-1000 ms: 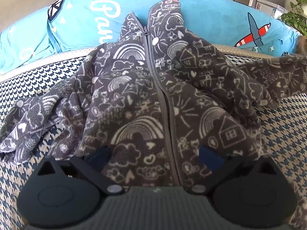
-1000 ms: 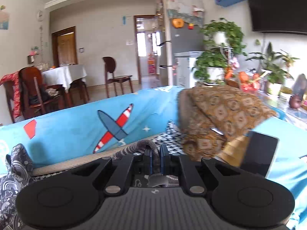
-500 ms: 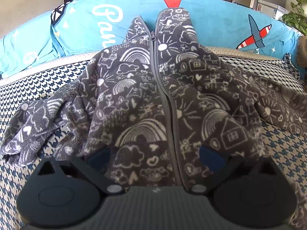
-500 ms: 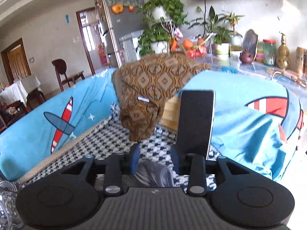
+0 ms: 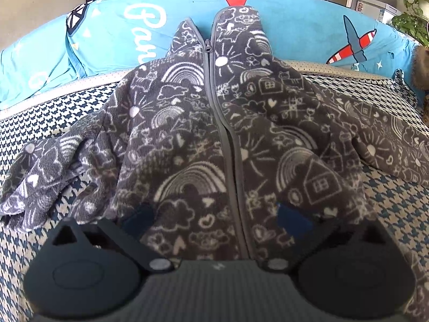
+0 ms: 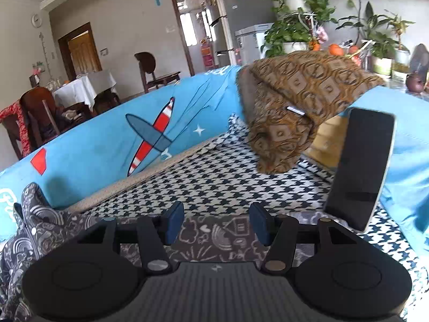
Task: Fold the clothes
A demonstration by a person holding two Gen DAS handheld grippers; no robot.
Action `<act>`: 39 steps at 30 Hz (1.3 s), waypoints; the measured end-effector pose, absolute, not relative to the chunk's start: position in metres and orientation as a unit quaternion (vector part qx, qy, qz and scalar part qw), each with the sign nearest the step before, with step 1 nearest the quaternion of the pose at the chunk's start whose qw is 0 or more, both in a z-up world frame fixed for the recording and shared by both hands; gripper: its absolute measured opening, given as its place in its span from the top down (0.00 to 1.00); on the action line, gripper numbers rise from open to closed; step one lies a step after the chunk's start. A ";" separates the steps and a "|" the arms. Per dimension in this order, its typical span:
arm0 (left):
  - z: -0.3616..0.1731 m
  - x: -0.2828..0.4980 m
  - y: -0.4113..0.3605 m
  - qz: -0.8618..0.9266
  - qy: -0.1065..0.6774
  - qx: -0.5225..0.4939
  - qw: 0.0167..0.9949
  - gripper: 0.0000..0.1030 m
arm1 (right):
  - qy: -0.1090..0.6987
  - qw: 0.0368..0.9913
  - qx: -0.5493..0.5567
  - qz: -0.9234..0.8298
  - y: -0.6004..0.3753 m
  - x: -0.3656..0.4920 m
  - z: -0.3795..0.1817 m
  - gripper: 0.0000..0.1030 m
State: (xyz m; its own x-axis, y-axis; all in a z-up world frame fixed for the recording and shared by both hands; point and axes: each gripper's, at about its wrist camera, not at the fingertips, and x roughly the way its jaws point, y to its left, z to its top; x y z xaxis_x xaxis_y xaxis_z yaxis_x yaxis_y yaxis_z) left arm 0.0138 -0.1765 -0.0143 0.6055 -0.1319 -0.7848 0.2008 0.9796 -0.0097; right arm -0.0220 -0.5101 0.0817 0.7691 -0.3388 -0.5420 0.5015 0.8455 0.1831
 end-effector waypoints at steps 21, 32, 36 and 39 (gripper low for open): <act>-0.022 0.018 -0.176 -0.097 0.452 0.026 0.886 0.00 | 0.314 0.944 0.051 -0.084 -0.511 0.070 0.008 0.46; -0.028 0.020 -0.177 -0.097 0.460 0.029 0.882 0.00 | 0.321 0.944 0.047 -0.057 -0.523 0.092 -0.005 0.39; -0.030 0.020 -0.177 -0.097 0.462 0.029 0.881 0.00 | 0.326 0.944 0.032 -0.043 -0.519 0.095 -0.009 0.37; -0.030 0.020 -0.178 -0.097 0.462 0.031 0.881 0.00 | 0.327 0.944 0.034 -0.034 -0.517 0.094 -0.009 0.46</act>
